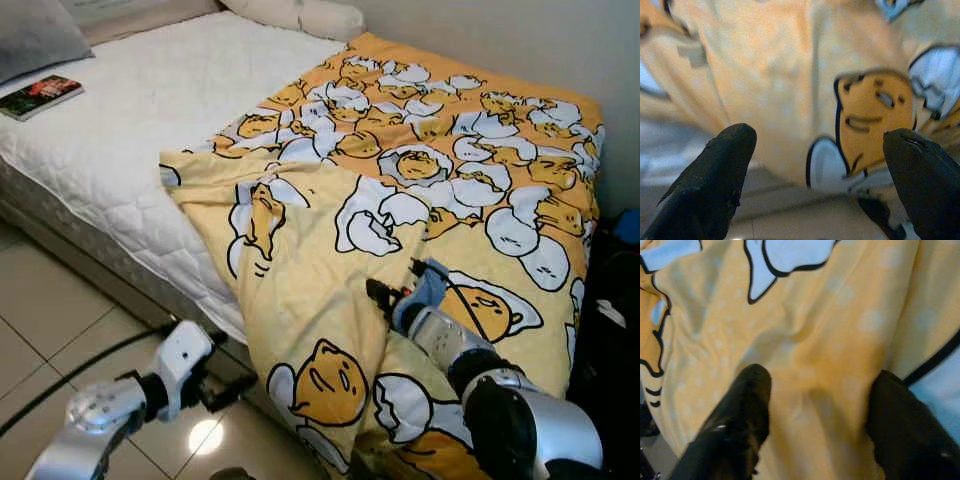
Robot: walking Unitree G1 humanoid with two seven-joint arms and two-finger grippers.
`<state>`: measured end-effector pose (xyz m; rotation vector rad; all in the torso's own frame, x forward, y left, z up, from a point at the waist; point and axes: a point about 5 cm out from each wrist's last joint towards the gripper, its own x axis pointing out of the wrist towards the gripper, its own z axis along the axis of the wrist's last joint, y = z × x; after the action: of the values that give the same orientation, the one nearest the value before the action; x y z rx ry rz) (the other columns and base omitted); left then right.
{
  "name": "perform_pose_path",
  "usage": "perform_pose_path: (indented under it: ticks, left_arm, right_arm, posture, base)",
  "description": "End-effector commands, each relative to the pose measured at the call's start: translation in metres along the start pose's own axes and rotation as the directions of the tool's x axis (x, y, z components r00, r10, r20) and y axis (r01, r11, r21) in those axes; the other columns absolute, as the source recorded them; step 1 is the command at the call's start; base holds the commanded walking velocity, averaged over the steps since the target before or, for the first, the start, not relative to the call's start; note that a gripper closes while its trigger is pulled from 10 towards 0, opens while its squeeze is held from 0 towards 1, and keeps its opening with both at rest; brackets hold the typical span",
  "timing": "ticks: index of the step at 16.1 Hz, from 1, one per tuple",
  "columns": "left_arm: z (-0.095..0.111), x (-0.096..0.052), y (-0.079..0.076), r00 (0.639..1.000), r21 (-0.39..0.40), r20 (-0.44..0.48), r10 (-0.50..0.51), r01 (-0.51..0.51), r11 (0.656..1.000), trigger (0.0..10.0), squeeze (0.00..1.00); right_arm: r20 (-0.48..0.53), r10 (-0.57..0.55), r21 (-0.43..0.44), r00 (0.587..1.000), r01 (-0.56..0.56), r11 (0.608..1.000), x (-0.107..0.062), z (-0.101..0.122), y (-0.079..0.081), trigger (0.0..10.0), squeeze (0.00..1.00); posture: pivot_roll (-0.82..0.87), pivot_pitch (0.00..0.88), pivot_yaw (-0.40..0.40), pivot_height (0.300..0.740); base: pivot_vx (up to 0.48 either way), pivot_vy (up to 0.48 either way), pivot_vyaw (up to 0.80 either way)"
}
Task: Clean up the room
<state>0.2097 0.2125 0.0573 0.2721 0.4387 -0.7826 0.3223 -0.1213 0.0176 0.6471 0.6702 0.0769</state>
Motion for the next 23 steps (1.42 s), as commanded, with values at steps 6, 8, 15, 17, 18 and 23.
perform_pose_path:
  ticks: [6,8,15,17,18,23]
  left_arm:
    - [0.085,0.032,0.003,0.977,0.102,0.196,-0.087,0.068,0.992,10.0,0.22]
    - [0.091,0.034,0.001,0.978,0.129,0.178,-0.109,0.086,0.988,10.0,0.21]
    - [0.093,0.024,0.001,0.985,0.127,0.142,-0.099,0.081,0.989,10.0,0.21]
    - [0.090,0.020,0.001,0.986,0.120,0.134,-0.096,0.080,0.990,10.0,0.22]
    - [0.088,0.016,0.003,0.989,0.115,0.125,-0.081,0.066,0.991,10.0,0.22]
    - [0.094,-0.004,0.045,0.969,0.108,0.171,0.176,-0.196,0.975,10.0,0.22]
  right_arm:
    - [0.004,0.085,0.046,0.996,-0.085,0.995,-0.001,0.008,0.002,0.0,0.00]
    - [0.017,0.092,0.063,0.996,-0.093,0.994,-0.002,0.010,0.000,0.0,0.00]
    - [0.017,0.103,0.062,0.995,-0.104,0.993,-0.003,0.010,0.000,0.0,0.00]
    - [0.010,0.125,0.051,0.992,-0.126,0.991,-0.002,0.010,0.004,0.0,0.00]
    - [0.001,0.165,0.030,0.986,-0.165,0.986,0.000,0.010,0.012,0.0,0.00]
    - [-0.140,0.429,-0.172,0.892,-0.448,0.877,0.001,0.006,0.051,0.0,0.00]
  posture:
    - [0.08,0.000,-0.076,0.740]
    - [0.07,0.000,-0.063,0.740]
    - [0.09,0.000,-0.075,0.740]
    - [0.09,0.000,-0.074,0.740]
    - [0.09,0.000,-0.073,0.740]
    - [0.09,0.000,-0.082,0.740]
  base:
    - [0.000,0.000,0.00]
    - [0.000,0.000,0.00]
    - [0.000,0.000,0.00]
    - [0.000,0.000,0.00]
    - [0.000,0.000,0.00]
    - [0.000,0.000,0.00]
